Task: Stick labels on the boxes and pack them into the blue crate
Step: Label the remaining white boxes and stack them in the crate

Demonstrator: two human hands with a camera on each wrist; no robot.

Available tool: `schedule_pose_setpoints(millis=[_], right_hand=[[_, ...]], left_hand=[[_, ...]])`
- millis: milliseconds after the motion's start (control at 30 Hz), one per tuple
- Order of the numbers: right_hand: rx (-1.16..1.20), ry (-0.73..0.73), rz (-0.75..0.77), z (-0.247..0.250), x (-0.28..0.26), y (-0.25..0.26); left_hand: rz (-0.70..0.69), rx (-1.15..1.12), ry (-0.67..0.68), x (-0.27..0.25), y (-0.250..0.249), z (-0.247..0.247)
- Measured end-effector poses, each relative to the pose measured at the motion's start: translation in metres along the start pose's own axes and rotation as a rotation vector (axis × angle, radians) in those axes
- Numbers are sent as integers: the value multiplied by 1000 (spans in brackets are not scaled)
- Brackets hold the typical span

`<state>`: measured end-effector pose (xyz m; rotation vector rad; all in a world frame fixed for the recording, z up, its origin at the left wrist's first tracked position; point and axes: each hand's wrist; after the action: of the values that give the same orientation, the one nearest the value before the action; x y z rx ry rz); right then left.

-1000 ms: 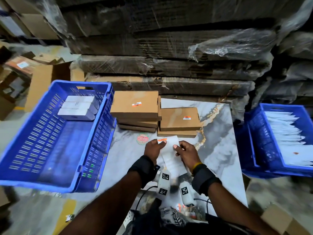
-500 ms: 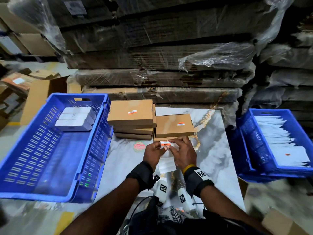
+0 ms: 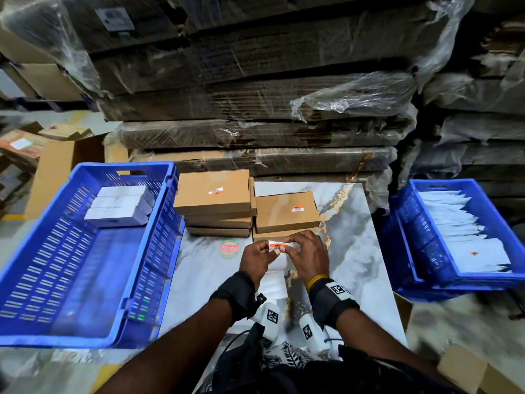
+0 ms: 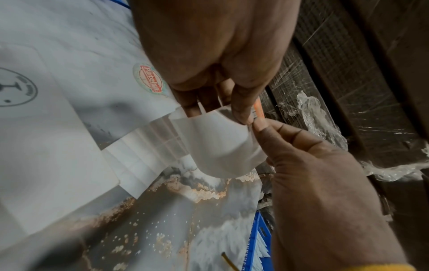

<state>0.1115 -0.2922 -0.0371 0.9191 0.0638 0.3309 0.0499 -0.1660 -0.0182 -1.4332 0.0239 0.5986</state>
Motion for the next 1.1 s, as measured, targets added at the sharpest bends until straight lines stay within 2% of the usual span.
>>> schedule_pose_setpoints(millis=[267, 467, 700, 867, 1100], right_hand=[[-81, -22, 12, 6, -3, 4], [-139, -21, 23, 9, -2, 5], [-177, -9, 261, 9, 0, 8], [-221, -61, 332, 13, 2, 11], [-230, -67, 353, 11, 3, 7]], left_hand=[[60, -15, 3, 5, 2, -5], [-21, -29, -3, 3, 1, 0], [-66, 10, 3, 6, 0, 2], [-138, 20, -21, 7, -4, 4], [-208, 122, -6, 8, -2, 4]])
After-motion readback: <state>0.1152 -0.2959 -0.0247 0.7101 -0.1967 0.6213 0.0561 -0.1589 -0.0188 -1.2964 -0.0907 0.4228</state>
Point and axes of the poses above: each hand's wrist, its own x-axis towards the middle knuckle, its own z-axis out of the back of the hand, y = z × x, and after that the axes turned 10 degrees about x, right-handed
